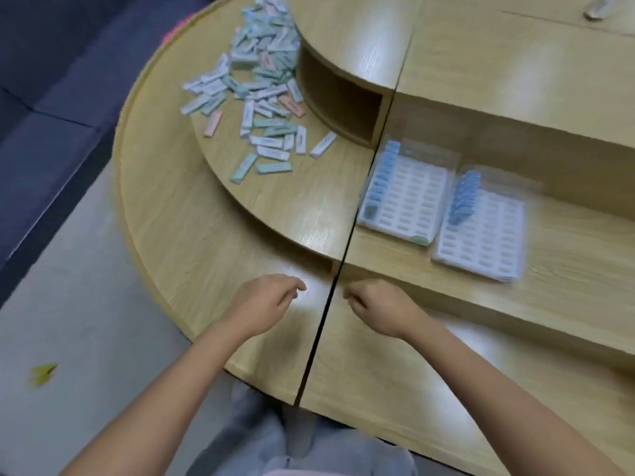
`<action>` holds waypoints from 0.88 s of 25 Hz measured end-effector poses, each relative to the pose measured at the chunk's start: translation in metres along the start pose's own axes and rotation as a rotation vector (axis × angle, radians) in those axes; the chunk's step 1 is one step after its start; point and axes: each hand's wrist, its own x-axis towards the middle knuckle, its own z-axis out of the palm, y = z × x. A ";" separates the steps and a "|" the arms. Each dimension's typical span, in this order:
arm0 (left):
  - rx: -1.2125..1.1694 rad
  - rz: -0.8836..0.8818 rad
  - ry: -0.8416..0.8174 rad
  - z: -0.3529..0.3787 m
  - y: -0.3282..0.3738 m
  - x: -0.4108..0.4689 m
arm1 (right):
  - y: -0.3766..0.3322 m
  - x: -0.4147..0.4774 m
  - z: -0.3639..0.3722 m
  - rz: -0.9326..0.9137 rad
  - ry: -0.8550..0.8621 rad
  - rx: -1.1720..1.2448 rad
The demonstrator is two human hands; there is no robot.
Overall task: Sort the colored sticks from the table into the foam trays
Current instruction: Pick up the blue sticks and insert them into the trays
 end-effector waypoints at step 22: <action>-0.129 -0.278 0.090 -0.189 -0.425 -0.151 | -0.331 0.244 0.158 0.319 -0.078 0.232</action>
